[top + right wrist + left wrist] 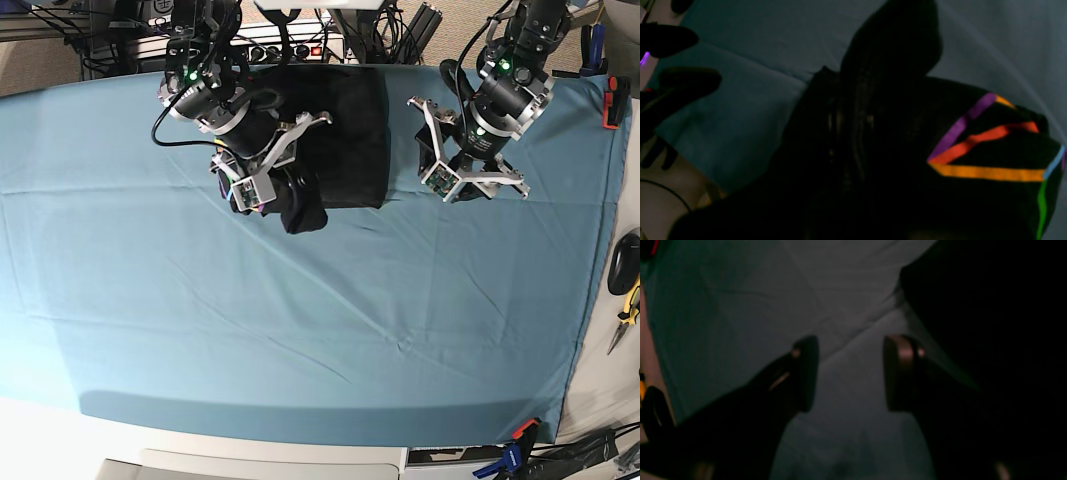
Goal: Fold the T-shirt properly
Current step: 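Grasp the shirt end with the right gripper and fold it over the middle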
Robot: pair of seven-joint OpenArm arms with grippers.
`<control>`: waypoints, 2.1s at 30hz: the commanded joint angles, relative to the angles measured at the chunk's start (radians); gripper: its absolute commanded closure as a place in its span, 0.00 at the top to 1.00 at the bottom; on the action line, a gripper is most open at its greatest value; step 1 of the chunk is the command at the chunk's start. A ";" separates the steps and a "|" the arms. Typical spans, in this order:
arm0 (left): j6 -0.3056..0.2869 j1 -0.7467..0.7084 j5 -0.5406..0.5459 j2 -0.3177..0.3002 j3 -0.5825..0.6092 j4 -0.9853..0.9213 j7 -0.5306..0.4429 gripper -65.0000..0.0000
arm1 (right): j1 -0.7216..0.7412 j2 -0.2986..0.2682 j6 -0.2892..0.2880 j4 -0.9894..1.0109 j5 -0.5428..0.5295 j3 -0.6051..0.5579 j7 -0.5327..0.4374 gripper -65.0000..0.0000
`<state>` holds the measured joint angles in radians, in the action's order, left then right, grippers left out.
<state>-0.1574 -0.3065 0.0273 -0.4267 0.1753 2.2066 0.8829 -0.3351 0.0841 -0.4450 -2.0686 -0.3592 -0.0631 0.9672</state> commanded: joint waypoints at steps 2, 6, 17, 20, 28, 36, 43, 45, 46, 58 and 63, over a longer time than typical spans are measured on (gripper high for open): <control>0.001 0.004 -0.003 -0.006 -0.004 0.019 -0.018 0.49 | 0.003 0.007 -0.020 -0.017 -0.014 -0.003 0.003 0.00; 0.001 0.004 -0.003 -0.006 -0.004 0.019 -0.018 0.49 | -0.003 0.005 -0.091 -0.017 -0.050 -0.003 -0.006 0.48; 0.001 0.005 -0.003 -0.006 -0.004 0.019 -0.018 0.49 | -0.002 0.002 -0.253 -0.019 -0.348 0.000 0.030 0.49; 0.001 0.004 -0.004 -0.006 -0.004 0.019 -0.018 0.49 | 0.000 0.002 -0.253 -0.035 -0.332 0.014 0.041 0.47; 0.001 0.004 0.006 -0.006 -0.004 0.019 -0.018 0.49 | -0.026 0.002 -0.101 -0.206 -0.143 0.223 0.045 0.00; 0.001 0.005 0.038 -0.005 -0.004 0.019 -0.019 0.49 | -0.148 -0.002 0.044 -0.226 0.037 0.260 0.082 0.00; 0.001 0.005 0.038 -0.005 -0.003 0.019 -0.019 0.49 | -0.177 -0.048 0.120 -0.226 0.202 0.098 0.093 0.00; 0.001 0.005 0.038 -0.005 -0.004 0.019 -0.019 0.49 | -0.190 -0.048 0.120 -0.226 0.202 0.024 0.094 0.00; 0.000 0.005 0.037 -0.005 -0.004 0.019 -0.019 0.49 | -0.192 -0.048 0.120 -0.226 0.202 -0.016 0.094 0.00; 0.001 0.005 0.037 -0.006 -0.004 0.019 -0.023 0.49 | -0.194 -0.042 -0.078 -0.226 -0.082 -0.237 0.016 0.00; 0.001 0.005 0.037 -0.005 -0.004 0.019 -0.023 0.49 | -0.179 -0.043 -0.045 -0.230 0.123 -0.236 0.001 0.00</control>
<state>-0.1608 -0.3065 0.0654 -0.4267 0.1753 2.2066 0.8825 -0.5152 0.0364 -0.4820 -2.2761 -0.2062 -0.2966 0.9974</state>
